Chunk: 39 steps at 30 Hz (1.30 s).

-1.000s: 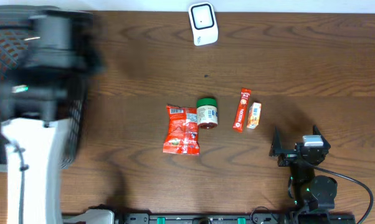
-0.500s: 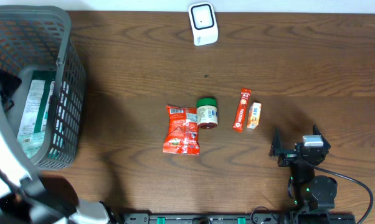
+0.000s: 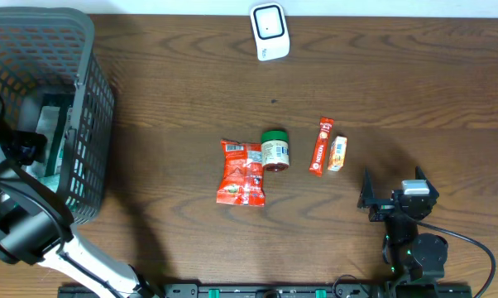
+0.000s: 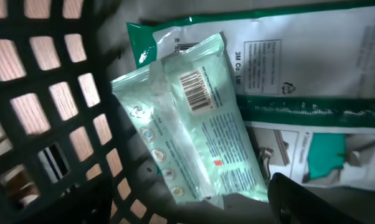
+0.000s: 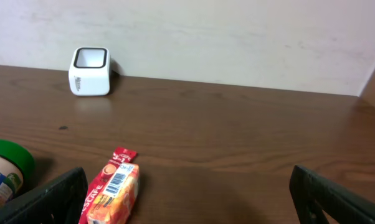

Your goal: Scan the item barcode

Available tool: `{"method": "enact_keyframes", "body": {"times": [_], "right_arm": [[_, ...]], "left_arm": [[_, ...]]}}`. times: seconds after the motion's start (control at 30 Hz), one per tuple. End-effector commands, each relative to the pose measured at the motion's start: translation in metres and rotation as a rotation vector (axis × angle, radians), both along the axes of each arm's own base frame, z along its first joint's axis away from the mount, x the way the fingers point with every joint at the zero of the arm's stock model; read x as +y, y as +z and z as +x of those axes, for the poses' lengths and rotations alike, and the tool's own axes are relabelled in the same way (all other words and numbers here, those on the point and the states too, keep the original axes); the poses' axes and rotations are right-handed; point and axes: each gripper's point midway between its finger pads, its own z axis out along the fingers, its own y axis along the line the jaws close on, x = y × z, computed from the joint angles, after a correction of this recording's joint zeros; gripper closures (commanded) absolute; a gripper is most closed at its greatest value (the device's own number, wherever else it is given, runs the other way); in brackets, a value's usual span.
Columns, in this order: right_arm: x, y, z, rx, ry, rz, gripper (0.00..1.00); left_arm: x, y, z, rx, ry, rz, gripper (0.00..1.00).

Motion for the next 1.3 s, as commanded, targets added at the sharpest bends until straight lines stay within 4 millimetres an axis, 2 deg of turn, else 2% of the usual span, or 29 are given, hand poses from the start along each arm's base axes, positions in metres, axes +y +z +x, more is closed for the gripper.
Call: {"method": "enact_keyframes", "body": {"times": [0.0,0.17,0.3,0.4,0.53,0.7,0.83,0.93,1.0,1.07,1.17,1.27], "right_arm": [[0.0,0.0,0.0,-0.001,0.001,-0.009,0.01],[0.0,0.0,0.0,-0.001,0.001,-0.009,0.01],[0.0,0.0,0.0,-0.001,0.002,-0.009,0.01],[0.0,0.0,0.0,-0.001,0.001,-0.009,0.01],[0.0,0.0,0.0,-0.001,0.002,-0.009,0.01],[0.0,0.0,0.0,-0.001,0.001,-0.009,0.01],[0.0,0.0,0.0,-0.001,0.002,-0.009,0.01],[0.0,0.0,0.0,-0.001,0.002,-0.009,0.01],[0.0,0.0,0.0,-0.001,0.001,-0.009,0.01],[0.0,0.0,0.0,-0.001,0.002,-0.009,0.01],[0.0,0.0,0.0,-0.001,0.002,-0.009,0.01],[0.0,0.0,0.0,-0.001,0.002,-0.009,0.01]], "left_arm": [[-0.005,-0.016,-0.007,0.034,0.035,-0.017,0.2],[-0.014,-0.036,-0.02,0.078,0.12,-0.026,0.16],[-0.016,-0.061,-0.021,0.067,0.128,-0.016,0.15],[-0.013,-0.071,-0.018,0.044,0.128,0.0,0.14],[-0.01,-0.071,-0.005,-0.021,0.113,-0.002,0.14],[-0.007,-0.055,0.02,-0.144,0.037,-0.006,0.18],[-0.004,-0.027,0.041,-0.258,-0.142,0.036,0.23],[-0.002,-0.002,0.053,-0.332,-0.206,0.101,0.26],[-0.002,0.013,0.061,-0.374,-0.249,0.14,0.31],[0.0,0.023,0.07,-0.41,-0.294,0.175,0.4],[-0.002,0.023,0.076,-0.405,-0.367,0.188,0.41],[-0.002,0.019,0.063,-0.337,-0.35,0.193,0.33]]}}
